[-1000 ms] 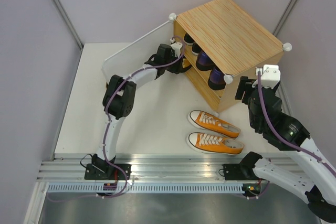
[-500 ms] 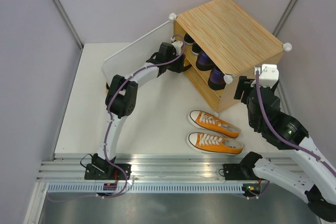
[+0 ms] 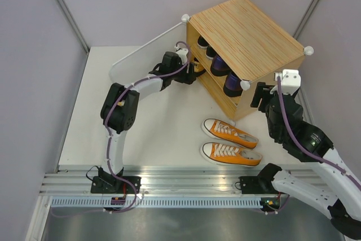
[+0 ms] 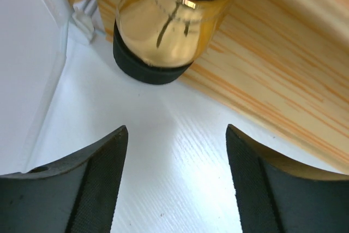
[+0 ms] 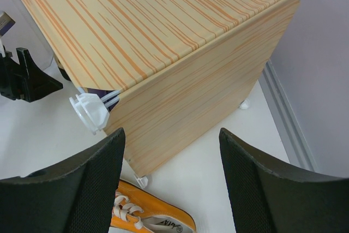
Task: Place and organize the shoes in the shoe cabinet
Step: Place the shoe in the shoe cabinet.
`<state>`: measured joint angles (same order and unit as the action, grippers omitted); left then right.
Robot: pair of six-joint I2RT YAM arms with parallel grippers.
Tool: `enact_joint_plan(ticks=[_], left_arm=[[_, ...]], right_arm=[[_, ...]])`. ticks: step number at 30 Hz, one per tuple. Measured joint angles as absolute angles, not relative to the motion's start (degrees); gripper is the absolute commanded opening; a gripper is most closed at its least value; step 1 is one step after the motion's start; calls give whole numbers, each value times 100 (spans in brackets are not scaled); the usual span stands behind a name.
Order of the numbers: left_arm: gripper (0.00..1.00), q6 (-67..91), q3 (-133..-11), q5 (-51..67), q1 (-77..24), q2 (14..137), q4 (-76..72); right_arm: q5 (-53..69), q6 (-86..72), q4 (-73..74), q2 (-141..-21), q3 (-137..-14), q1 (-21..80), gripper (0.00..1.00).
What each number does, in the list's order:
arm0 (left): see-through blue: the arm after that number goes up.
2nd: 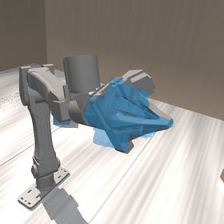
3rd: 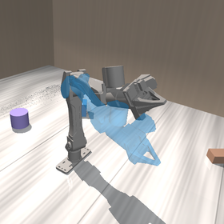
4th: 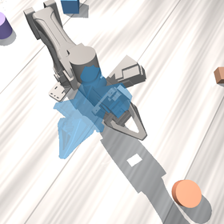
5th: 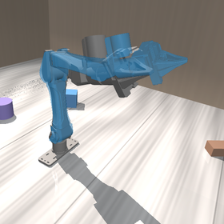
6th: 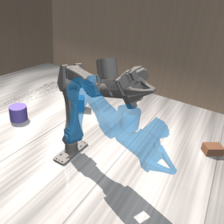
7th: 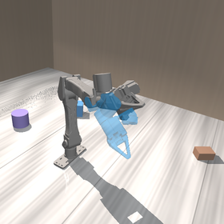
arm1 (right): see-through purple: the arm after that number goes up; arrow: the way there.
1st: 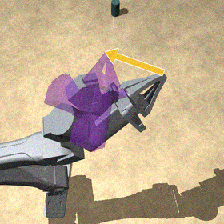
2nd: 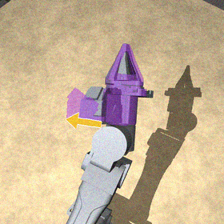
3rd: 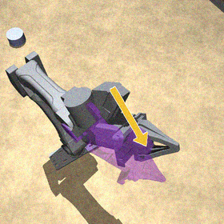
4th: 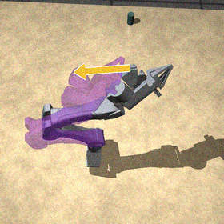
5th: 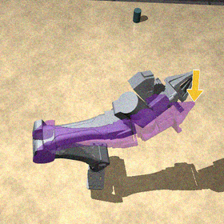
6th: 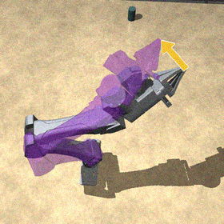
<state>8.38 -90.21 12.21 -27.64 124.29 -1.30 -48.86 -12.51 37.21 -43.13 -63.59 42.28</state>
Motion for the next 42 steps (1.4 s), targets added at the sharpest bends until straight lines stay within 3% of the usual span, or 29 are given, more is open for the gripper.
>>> enact_joint_plan(ticks=[6, 12, 19, 35, 39, 42], left_arm=[[63, 954, -9118, 1378, -2705, 12455, -305], [45, 1072, -9850, 1533, -2692, 12916, -246], [41, 1155, -10357, 1584, -2681, 13319, 16], [48, 1306, -11004, 1629, -2679, 13747, 204], [54, 1332, -11124, 1621, -2681, 13795, 298], [65, 1347, -11148, 1625, -2681, 13810, 294]], right_arm=[[-4838, -1334, 3789, -4156, -6359, 4228, 74], [-4853, -1341, 3815, -4169, -6392, 4228, 74], [-4880, -1258, 3791, -4300, -6392, 4228, 74], [-4899, -1105, 3640, -4436, -6392, 4228, 74], [-4899, -1085, 3640, -4436, -6392, 4228, 75], [-4899, -1083, 3640, -4431, -6392, 4228, 74]])
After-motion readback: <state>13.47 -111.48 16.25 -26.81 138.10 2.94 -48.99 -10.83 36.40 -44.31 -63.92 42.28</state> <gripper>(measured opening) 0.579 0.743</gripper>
